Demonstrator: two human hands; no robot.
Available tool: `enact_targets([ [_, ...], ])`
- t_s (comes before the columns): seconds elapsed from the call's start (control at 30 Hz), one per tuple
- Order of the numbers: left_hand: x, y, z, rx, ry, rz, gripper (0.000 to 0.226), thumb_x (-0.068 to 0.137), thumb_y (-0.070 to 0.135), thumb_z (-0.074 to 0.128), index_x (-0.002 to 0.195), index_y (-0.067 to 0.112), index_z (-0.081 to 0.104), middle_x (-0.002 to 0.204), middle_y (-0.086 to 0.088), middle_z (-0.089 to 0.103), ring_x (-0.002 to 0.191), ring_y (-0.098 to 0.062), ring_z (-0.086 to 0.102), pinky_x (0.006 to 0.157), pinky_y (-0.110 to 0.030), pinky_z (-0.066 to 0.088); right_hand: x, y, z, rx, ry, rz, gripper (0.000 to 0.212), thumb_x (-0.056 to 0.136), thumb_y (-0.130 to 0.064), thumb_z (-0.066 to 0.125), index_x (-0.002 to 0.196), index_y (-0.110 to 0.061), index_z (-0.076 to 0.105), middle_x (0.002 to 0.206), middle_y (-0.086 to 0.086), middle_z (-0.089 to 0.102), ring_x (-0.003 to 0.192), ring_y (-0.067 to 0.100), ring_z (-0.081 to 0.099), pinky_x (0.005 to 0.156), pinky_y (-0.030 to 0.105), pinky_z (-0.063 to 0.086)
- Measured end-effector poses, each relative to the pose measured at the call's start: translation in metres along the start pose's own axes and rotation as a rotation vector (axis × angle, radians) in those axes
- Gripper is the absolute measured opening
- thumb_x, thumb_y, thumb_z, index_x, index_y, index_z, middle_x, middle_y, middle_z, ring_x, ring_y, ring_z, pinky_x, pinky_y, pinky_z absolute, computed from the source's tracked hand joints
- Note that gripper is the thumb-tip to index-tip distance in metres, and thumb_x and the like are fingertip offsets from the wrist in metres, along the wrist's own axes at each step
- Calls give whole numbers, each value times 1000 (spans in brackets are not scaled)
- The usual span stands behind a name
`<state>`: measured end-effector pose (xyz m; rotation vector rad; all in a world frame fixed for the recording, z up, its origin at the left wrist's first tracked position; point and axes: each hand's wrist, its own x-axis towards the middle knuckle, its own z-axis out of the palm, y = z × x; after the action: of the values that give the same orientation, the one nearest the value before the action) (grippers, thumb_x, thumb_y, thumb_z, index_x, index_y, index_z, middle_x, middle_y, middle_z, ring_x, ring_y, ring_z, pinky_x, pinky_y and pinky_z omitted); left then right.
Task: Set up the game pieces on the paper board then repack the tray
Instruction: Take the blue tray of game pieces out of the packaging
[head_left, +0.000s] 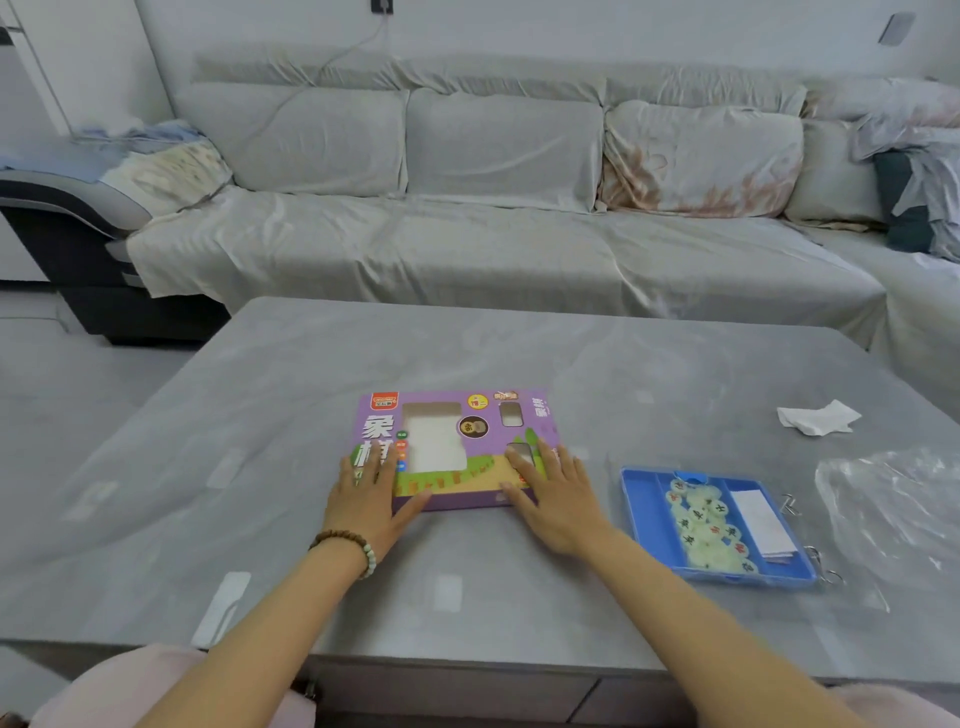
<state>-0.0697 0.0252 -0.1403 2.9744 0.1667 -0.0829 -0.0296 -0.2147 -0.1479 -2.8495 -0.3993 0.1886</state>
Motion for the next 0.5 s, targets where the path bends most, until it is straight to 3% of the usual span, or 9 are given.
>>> enact_targets([
  [0.07,24,13,-2,-65,7,29,70,92,58,23,148,19,8,156,4,7,142,-27,0,111,-36,26,26,17,-13,-30,-15,46,51,96,-56,19,145,-43,18,158,-1,2,145,28,0,116,44,-4],
  [0.17,62,47,2,-113,-9,36,55,100,40,15,149,19,3,157,7,1,143,-25,-8,113,-33,18,64,46,-40,-44,-32,100,46,98,-51,20,143,-42,24,158,-3,6,144,30,6,115,50,-1],
  [0.3,118,108,14,-159,-35,58,52,101,33,10,149,14,0,157,1,-3,143,-27,-12,117,-35,6,100,89,-64,-102,-9,150,44,101,-37,24,145,-35,21,158,0,5,144,30,0,115,52,3],
  [0.4,162,165,19,-278,-84,134,49,100,24,6,147,9,8,157,-7,-2,143,-25,-12,115,-44,-6,114,124,-70,-62,83,107,45,100,-43,24,145,-41,21,157,-1,9,145,23,-4,116,47,0],
  [0.5,193,227,22,-465,-182,215,53,100,36,9,149,14,8,157,2,-2,142,-19,-15,115,-33,-4,117,170,-72,0,52,139,46,99,-49,20,145,-44,20,157,-8,7,145,19,0,114,45,-3],
])
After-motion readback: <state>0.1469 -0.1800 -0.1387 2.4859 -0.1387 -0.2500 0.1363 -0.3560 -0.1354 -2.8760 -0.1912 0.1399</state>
